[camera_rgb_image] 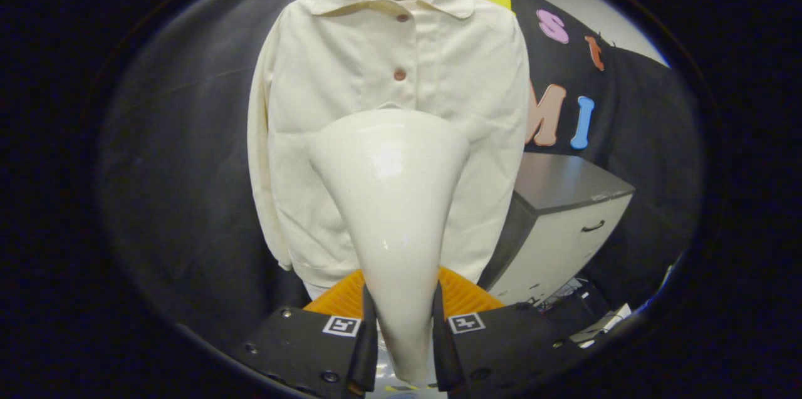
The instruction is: Iron the clothes twice with a garment steamer, once on the left side and once on the right side.
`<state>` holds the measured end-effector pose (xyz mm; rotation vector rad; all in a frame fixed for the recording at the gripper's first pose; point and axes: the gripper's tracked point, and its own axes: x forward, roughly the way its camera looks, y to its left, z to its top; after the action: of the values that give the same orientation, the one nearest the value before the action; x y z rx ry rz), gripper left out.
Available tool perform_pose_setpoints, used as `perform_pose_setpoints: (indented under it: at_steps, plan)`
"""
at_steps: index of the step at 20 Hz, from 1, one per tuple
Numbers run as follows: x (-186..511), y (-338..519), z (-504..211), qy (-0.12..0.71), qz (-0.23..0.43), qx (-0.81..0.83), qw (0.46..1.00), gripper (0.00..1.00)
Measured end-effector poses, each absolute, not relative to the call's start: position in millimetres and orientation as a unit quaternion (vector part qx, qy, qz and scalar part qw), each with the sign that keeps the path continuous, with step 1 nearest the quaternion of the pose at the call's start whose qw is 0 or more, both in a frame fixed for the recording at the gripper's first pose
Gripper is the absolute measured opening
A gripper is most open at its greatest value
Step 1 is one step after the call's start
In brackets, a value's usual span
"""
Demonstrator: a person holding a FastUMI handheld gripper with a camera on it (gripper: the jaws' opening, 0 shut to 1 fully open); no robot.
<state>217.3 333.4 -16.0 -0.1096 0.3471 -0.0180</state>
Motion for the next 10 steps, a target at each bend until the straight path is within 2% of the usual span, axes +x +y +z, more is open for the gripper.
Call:
perform_pose_setpoints:
  at_steps: [10]
  plan:
    - [282.9,273.6,87.2,0.127,-0.026,-0.045,0.991,0.36]
